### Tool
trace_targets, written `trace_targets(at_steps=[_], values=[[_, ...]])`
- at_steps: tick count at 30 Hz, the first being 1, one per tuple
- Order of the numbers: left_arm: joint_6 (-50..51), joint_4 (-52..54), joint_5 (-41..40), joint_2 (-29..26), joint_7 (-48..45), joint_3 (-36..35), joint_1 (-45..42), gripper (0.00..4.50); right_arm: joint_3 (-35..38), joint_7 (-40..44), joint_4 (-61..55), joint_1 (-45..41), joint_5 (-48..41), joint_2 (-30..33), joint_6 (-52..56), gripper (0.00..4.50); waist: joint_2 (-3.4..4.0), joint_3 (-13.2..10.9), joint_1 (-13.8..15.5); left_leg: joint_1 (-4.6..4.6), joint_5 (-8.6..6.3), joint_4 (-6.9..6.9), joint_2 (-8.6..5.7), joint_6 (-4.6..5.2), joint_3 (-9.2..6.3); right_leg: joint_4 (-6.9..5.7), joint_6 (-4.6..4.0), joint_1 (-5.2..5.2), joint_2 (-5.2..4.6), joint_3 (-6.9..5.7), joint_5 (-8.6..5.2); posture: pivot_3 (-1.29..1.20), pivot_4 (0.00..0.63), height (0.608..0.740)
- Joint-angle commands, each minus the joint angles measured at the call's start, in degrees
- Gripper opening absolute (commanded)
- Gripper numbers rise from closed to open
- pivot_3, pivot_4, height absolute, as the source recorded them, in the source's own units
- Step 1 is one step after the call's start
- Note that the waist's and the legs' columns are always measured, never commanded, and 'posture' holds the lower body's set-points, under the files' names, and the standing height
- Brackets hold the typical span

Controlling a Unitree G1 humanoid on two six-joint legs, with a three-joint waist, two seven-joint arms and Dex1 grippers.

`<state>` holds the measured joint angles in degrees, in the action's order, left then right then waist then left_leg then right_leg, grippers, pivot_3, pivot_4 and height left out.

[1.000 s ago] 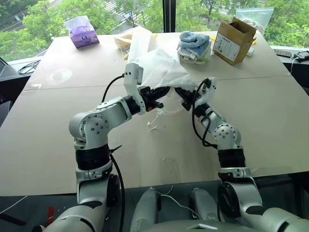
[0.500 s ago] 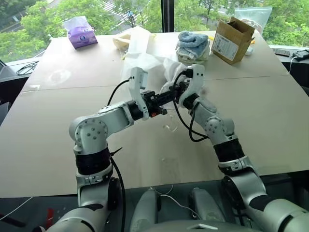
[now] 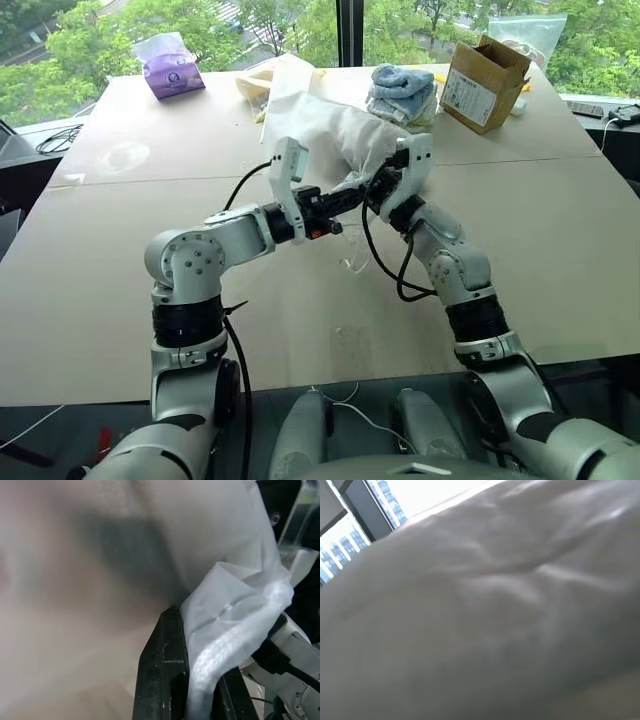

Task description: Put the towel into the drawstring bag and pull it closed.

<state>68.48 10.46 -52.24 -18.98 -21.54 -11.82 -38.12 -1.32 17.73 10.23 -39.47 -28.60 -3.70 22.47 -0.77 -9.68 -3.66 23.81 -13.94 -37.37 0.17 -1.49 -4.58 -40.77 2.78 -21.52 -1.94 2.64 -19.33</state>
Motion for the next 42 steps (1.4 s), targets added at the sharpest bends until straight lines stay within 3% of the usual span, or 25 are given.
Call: trace_targets(at_steps=[1,6,17,23,30,32,38,42], values=[[-5.19,0.43,0.89,-0.45,-1.65,-0.75,-2.75,0.0,-0.02,0.12,-3.77,1.47,-5.16,-3.38,6.85,2.33,0.0,0.0,0.1,0.0,0.0,0.0,0.0,0.0,-0.01,0.0,0.0,0.0,0.0,-0.01,0.0,0.0,0.15,0.74],[-8.46,-1.74,2.55,-0.56,-2.06,-0.94,-3.3,0.0,3.52,-2.68,-6.23,2.75,-8.63,-4.72,13.35,4.45,0.02,-0.01,-0.16,0.01,0.0,0.02,0.0,0.0,0.01,-0.01,0.0,-0.03,0.03,0.02,0.0,0.0,0.15,0.74],[-11.36,-3.19,4.68,-1.36,-3.74,0.77,-2.72,0.0,0.1,0.82,-15.54,6.77,-9.14,-0.59,20.27,4.45,0.02,-0.01,-0.25,0.02,-0.01,0.02,-0.02,0.01,0.01,0.0,0.0,-0.04,0.02,0.02,0.0,0.0,0.15,0.74],[-12.37,-3.77,6.23,-1.31,-3.96,1.33,-2.46,0.0,3.22,1.86,-26.39,10.89,-12.5,8.25,26.39,4.45,0.02,-0.01,0.03,0.03,-0.01,0.02,-0.03,0.02,-0.01,0.01,0.0,-0.03,0.02,0.0,0.0,0.0,0.15,0.74],[-13.38,-4.98,7.2,-0.44,-3.91,1.31,-3.33,0.0,6.63,7.59,-41.46,17.34,-25.76,17.96,32.41,4.45,0.01,-0.01,0.15,0.05,-0.02,0.05,-0.03,0.04,-0.04,0.05,0.0,0.0,0.04,-0.02,0.0,0.0,0.15,0.74],[-13.59,-5.15,7.49,-0.15,-3.99,1.54,-3.45,0.0,7.99,6.96,-42.69,18.43,-30.25,18.33,33.12,4.45,0.0,-0.01,0.12,0.05,-0.03,0.04,-0.02,0.05,-0.02,0.06,0.0,0.0,0.04,0.0,0.0,0.0,0.15,0.74],[-14.04,-4.87,8.01,1.89,-4.1,3.25,-3.86,0.0,2.87,4.05,-41.78,16.06,-30.19,14.02,30.83,4.45,0.0,-0.01,0.09,0.02,-0.08,0.0,-0.03,0.16,-0.01,0.05,0.0,0.03,0.05,0.01,0.0,0.0,0.15,0.74],[-14.32,-5.06,8.21,2.27,-3.73,2.92,-4.65,0.0,8.18,0.77,-40.08,14.57,-27.99,12.84,25.5,4.45,0.0,-0.01,0.24,0.03,-0.02,0.01,-0.02,0.04,-0.04,0.04,0.0,0.03,0.04,-0.01,0.0,0.0,0.15,0.74]])
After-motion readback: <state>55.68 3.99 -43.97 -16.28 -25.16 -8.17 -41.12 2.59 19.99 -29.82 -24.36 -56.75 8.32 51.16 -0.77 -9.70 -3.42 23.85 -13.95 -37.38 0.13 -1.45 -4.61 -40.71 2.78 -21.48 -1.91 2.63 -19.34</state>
